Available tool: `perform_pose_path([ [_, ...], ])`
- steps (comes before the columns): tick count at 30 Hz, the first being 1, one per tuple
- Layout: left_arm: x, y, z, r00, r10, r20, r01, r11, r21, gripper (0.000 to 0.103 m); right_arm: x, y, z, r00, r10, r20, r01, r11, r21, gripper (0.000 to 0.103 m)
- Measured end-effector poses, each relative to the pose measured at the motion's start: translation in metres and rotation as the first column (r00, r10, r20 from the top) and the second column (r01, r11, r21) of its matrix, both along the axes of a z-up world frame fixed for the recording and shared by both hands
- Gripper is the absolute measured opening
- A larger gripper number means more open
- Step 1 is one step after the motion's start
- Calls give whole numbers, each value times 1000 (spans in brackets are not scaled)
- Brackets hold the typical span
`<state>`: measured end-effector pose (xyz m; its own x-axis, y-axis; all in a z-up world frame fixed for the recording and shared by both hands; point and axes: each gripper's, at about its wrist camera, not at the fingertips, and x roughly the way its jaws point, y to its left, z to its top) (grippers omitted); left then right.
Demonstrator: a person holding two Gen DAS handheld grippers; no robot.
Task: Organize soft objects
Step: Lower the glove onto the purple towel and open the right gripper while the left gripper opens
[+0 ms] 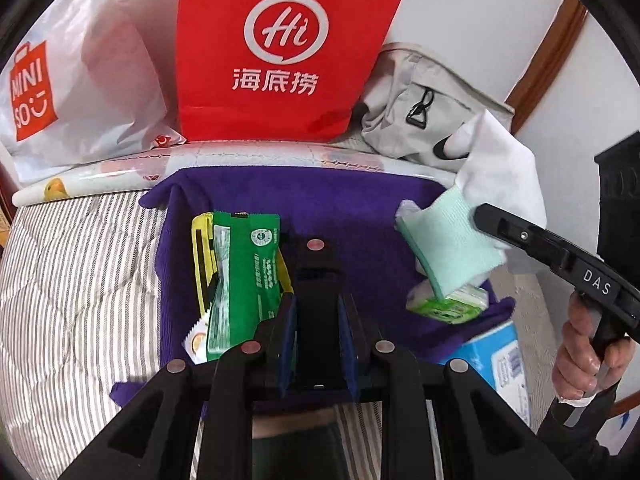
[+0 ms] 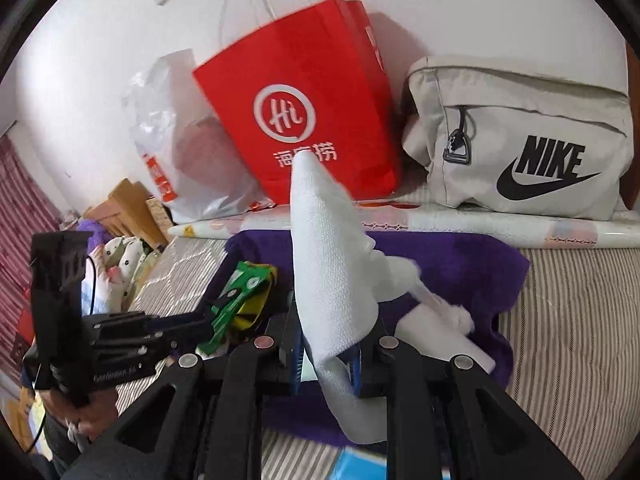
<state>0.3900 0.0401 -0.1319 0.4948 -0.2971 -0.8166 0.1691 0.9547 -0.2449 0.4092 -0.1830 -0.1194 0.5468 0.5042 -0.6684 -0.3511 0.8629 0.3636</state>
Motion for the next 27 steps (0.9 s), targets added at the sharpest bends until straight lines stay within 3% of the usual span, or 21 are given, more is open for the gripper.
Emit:
perform_pose_path([
  [11,28,-3,-21,999,1,-48,0,1000,21,20,32,3,-39,991,-32,-134,24,998,-57,20],
  [22,33,-4,-27,998,-41,-57,41,999,6,20,31,5,-43,991,-51,-122,32,987,-155,21],
  [27,31,0,-27,996,-62,-58,61,998,-24,24,29,6,-43,992,-53,-118,32,984,-175,31],
])
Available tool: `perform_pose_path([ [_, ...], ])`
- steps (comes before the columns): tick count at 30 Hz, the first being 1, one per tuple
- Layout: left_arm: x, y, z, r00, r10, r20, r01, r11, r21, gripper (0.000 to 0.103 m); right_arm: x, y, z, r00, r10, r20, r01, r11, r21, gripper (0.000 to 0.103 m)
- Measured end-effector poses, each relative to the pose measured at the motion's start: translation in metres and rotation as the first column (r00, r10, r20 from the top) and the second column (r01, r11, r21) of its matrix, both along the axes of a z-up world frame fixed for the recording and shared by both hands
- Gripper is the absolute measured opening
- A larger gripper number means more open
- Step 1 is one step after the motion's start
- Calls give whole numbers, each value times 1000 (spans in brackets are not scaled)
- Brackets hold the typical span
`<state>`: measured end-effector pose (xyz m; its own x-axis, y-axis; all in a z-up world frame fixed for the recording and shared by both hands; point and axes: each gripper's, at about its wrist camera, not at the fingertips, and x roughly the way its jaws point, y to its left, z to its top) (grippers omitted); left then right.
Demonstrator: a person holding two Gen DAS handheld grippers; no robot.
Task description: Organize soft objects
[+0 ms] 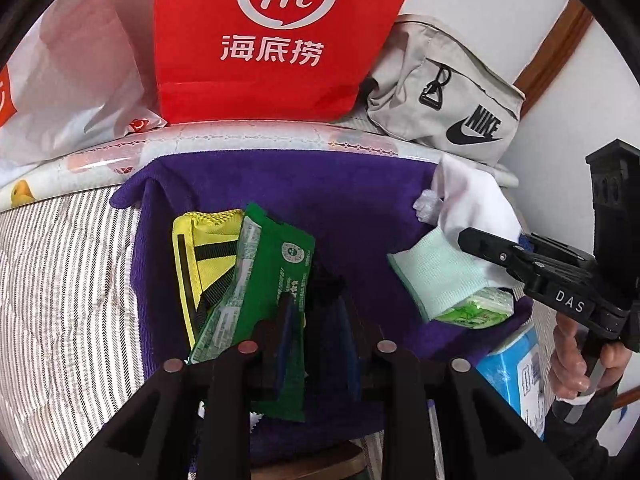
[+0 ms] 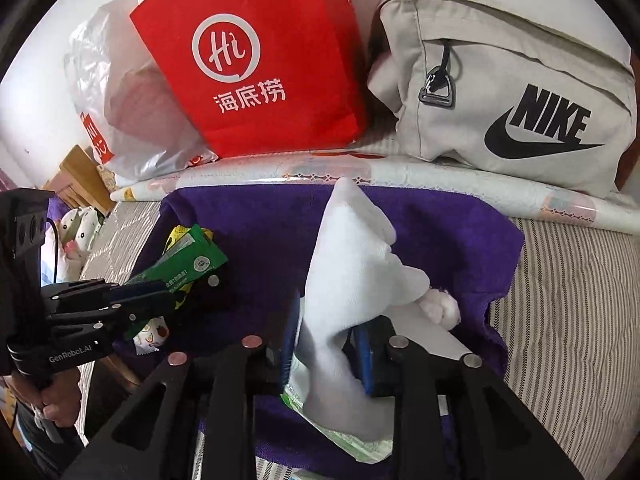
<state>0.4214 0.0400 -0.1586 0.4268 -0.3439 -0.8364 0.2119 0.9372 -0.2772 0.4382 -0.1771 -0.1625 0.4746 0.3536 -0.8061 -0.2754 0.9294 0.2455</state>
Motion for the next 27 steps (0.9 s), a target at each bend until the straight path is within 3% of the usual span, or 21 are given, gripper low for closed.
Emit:
perform_pose_path([
  [2,-3,1,2,1000,-11,1,11,1000,-5,30,-1,0,3,1000,-10,11,10,1000,-5,40],
  [5,-9,1,8,1000,-23,19,22,1000,19,41,-3,-3,8,999,-39,27,39,999,-8,47],
  [10,-23,10,17,999,-19,46,19,1000,17,44,-14,-10,18,996,-75,47,75,997,3,56],
  [18,-62,28,40,997,-7,77,5,1000,27,44,-53,-4,42,993,-62,98,62,998,10,57],
  [24,-106,32,61,989,14,145,-22,998,54,44,-102,9,62,988,-13,154,7,999,36,57],
  [27,-132,28,61,991,2,136,-9,999,51,44,-131,10,68,985,5,175,-9,1000,27,57],
])
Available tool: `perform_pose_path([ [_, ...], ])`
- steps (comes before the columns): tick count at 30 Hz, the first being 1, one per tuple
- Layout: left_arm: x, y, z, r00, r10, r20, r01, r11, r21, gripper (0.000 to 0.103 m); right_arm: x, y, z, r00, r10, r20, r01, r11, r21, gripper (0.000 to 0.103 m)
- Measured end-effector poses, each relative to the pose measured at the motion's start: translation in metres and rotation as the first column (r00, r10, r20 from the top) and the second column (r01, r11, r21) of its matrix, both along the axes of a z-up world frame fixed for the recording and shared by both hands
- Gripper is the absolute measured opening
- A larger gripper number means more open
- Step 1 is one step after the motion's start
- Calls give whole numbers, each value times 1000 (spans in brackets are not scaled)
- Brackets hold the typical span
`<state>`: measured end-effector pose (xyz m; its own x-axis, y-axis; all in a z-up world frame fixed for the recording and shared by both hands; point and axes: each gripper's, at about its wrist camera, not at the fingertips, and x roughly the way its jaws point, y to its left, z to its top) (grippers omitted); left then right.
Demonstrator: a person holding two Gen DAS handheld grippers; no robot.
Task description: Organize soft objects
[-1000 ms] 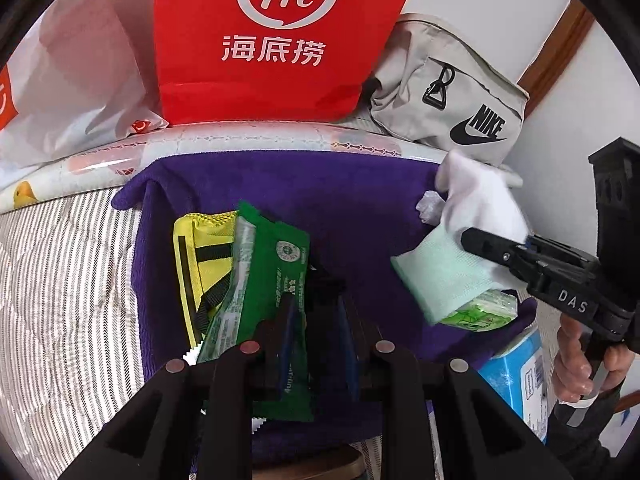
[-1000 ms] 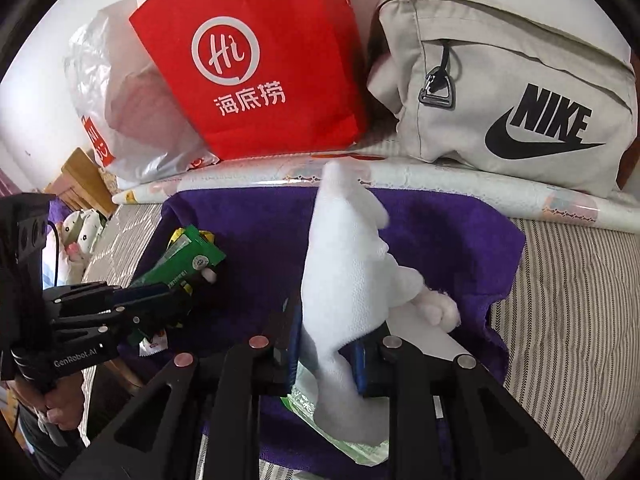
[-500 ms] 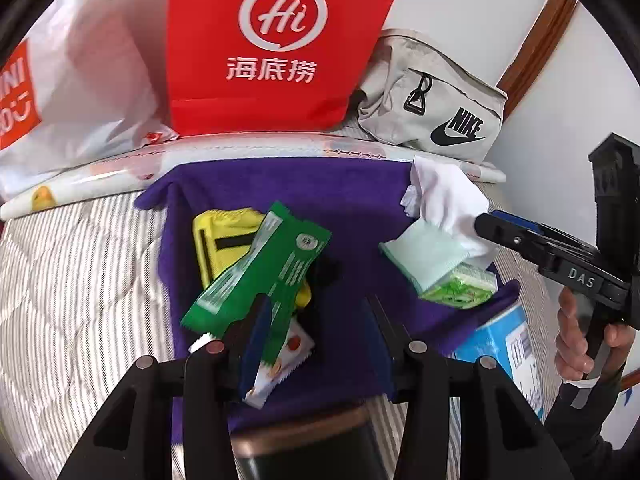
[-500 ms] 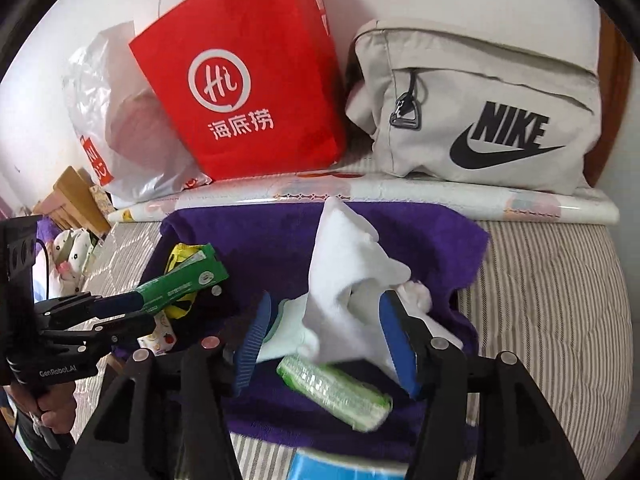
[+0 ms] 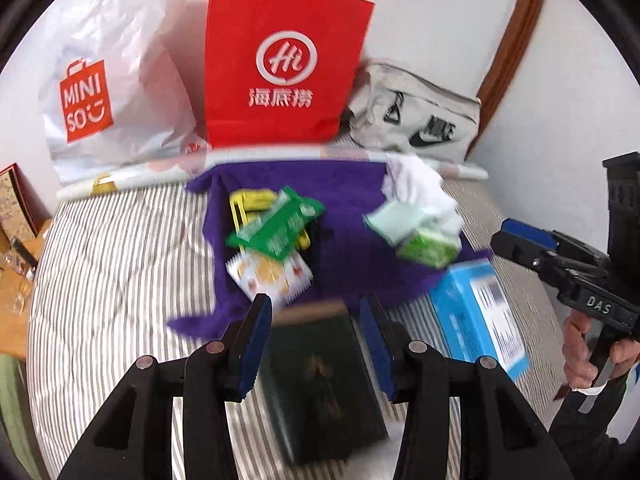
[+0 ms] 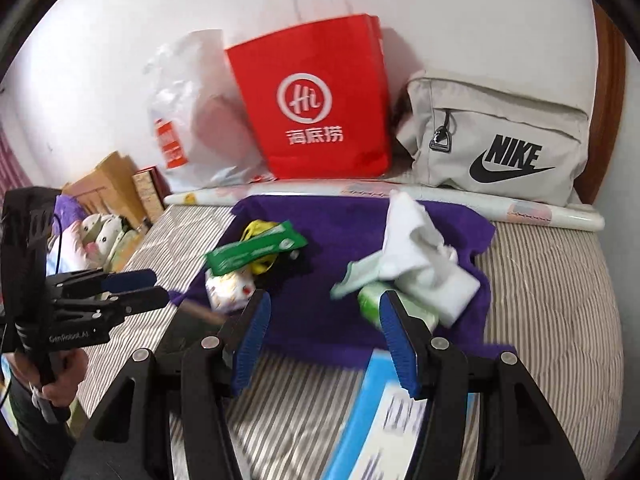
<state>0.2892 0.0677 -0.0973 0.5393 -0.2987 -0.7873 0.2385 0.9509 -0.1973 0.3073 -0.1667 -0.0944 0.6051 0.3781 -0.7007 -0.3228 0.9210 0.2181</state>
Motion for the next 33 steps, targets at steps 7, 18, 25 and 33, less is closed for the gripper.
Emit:
perform_pose_path([
  [7,-68,-15,-19,999,-44,2,44,998,53,44,-72,-20,1,1000,27,-16,-26,998,53,57],
  [18,-117,-31,-84,986,-137,-96,148,981,121,63,-142,-44,-24,999,17,-40,-11,990,139,60],
  [25,-110,-27,-105,974,-182,-132,184,983,3,77,-152,-44,-37,998,40,-49,-31,986,166,60],
  [33,-126,-66,-113,961,-258,-97,270,953,139,99,-152,-36,-52,994,71,-81,-55,982,180,60],
])
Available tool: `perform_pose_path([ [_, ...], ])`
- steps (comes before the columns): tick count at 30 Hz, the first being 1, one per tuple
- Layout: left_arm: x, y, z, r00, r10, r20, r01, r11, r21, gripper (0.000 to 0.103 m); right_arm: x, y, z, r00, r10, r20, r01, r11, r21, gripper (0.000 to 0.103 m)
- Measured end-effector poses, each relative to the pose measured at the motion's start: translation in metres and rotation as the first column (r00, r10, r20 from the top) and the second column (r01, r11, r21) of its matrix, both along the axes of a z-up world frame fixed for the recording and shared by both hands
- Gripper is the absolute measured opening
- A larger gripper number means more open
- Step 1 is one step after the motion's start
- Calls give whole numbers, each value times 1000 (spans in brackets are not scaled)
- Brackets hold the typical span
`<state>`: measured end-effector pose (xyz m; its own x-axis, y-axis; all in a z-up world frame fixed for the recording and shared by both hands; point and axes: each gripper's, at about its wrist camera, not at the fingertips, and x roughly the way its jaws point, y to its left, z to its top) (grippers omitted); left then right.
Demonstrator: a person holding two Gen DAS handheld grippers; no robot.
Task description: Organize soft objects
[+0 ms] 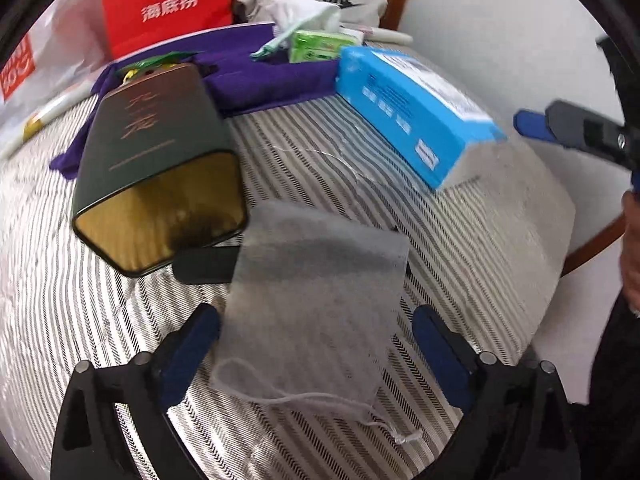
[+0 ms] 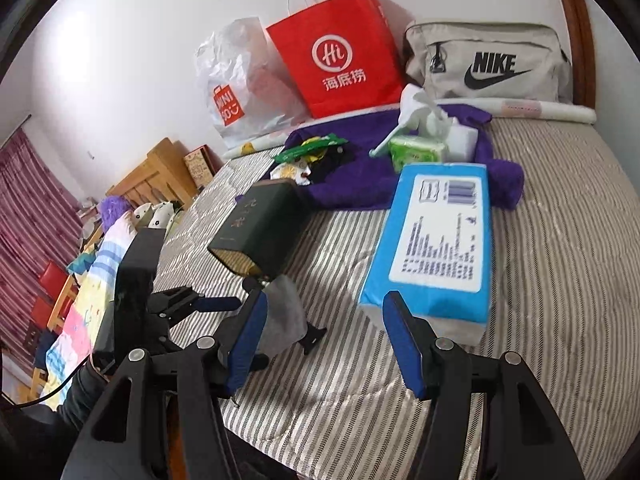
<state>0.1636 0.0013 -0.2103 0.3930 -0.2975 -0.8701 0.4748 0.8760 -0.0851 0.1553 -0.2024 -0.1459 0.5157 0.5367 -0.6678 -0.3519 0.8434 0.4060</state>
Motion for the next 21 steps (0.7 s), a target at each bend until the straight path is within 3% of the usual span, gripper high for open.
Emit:
perform_pose_path([
  [5,-2,-17,-4,999,17,31,-20,995,94,101,-4,3,-3,1000,9,-7,-9,1000,-11,60],
  [9,-4,-18,-4,997,44,60,-50,994,101,101,-9,1,-3,1000,7,-9,-7,1000,-14,60],
  [12,-7,-11,1,992,77,102,-85,993,81,78,-13,0,-2,1000,5,-12,-5,1000,8,60],
  [14,-8,-6,5,989,94,111,-101,993,66,49,-15,2,-1,1000,11,-10,-11,1000,3,60],
  [17,-10,2,8,987,113,112,-118,992,43,20,-18,7,-2,1000,22,-9,-22,1000,-17,60],
  [21,-21,16,8,986,126,106,-130,991,29,12,-20,16,-5,999,42,-18,-42,999,-25,60],
])
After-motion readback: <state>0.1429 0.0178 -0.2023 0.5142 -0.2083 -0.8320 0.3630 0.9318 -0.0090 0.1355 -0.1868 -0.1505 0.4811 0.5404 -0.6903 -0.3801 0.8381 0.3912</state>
